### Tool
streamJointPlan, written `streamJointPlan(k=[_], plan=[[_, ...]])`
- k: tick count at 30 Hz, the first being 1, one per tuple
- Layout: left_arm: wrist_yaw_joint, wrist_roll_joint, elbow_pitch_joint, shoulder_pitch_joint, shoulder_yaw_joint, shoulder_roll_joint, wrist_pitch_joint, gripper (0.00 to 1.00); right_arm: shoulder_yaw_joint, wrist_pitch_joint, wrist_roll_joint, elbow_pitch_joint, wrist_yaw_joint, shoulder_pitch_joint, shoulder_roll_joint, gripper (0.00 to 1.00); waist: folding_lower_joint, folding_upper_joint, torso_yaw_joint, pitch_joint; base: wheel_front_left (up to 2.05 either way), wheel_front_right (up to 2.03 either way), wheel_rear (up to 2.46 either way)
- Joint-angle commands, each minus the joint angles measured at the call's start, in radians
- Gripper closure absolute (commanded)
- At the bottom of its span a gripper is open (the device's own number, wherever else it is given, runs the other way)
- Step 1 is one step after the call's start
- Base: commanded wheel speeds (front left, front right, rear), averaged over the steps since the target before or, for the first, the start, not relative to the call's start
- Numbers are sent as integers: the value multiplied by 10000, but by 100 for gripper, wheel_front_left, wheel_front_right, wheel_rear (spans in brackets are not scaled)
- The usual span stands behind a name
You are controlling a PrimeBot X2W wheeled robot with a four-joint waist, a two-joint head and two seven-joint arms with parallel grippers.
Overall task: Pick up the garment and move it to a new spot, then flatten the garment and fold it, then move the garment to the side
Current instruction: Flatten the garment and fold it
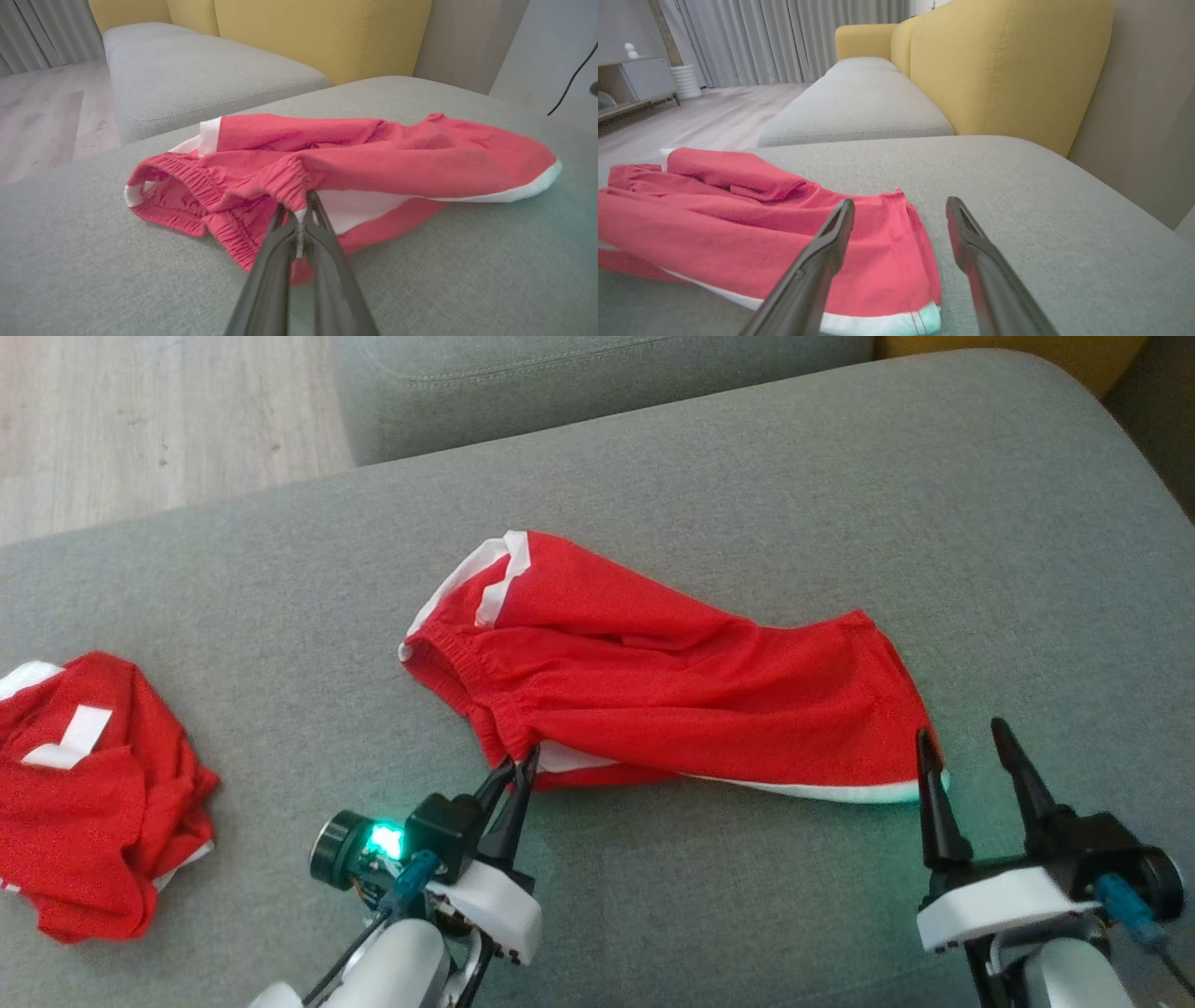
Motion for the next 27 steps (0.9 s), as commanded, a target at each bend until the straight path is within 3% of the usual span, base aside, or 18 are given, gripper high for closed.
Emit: streamJointPlan(k=[1,18,27], plan=[[137,-104,-376,-318,404,146,-139,100,199,-104,-145,-179,-7,-329,-55,0,0,0,39,-32,0,0,0],[385,-171,-640,-207,306,272,-267,100,174,1803,-1184,1135,-7,-46,-55,0,0,0,193,-14,0,0,0],[396,-197,-672,-309,162,274,-206,100,199,2387,-1097,1471,-7,-210,-55,0,0,0,246,40,0,0,0]])
